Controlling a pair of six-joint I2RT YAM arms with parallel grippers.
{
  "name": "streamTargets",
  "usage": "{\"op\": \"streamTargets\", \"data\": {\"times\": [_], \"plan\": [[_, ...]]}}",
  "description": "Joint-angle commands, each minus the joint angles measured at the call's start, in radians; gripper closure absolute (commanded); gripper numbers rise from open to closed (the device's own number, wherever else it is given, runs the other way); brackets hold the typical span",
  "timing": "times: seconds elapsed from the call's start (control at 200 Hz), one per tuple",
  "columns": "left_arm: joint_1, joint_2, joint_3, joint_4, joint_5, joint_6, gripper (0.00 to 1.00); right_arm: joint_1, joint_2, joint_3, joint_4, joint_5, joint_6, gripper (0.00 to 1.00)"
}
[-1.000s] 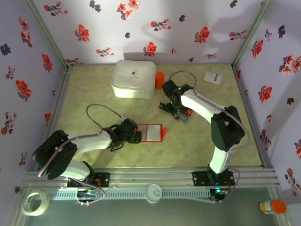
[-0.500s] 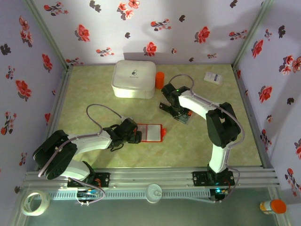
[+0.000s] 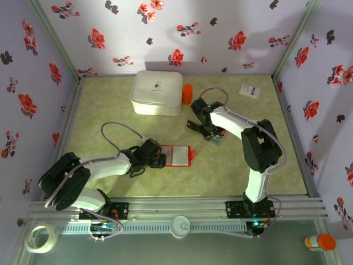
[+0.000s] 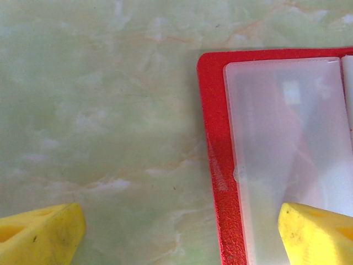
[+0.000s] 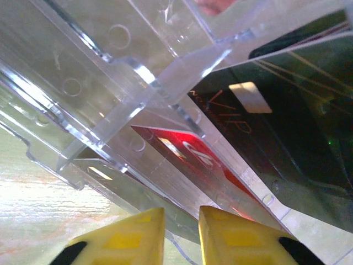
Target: Put the credit cards into the card holder
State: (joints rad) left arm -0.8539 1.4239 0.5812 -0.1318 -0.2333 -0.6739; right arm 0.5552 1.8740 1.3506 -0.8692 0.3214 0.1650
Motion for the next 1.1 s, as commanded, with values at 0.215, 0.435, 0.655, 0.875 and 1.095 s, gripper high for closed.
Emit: {"op": "streamTargets", "data": {"times": [0.215,0.435,0.655,0.875,1.095], "plan": [[0.004,0.035,-0.018,-0.058,-0.023,-0.014,0.07,-0.001,-0.032,-0.002,-0.020,0.007,-0.021,0.65],[0.003,0.035,-0.022,-0.057,-0.024,-0.018,0.07,-0.001,-0.023,0.005,-0.023,0.051,-0.043,0.65],[0.003,0.036,-0.021,-0.055,-0.024,-0.019,0.07,-0.001,0.010,0.007,-0.020,0.019,-0.053,0.65],[0.003,0.037,-0.021,-0.054,-0.024,-0.020,0.07,-0.001,0.025,0.003,-0.017,-0.038,-0.061,0.68],[0.004,0.037,-0.021,-0.055,-0.024,-0.020,0.07,-0.001,0.021,-0.002,-0.021,-0.057,-0.076,0.76]]}}
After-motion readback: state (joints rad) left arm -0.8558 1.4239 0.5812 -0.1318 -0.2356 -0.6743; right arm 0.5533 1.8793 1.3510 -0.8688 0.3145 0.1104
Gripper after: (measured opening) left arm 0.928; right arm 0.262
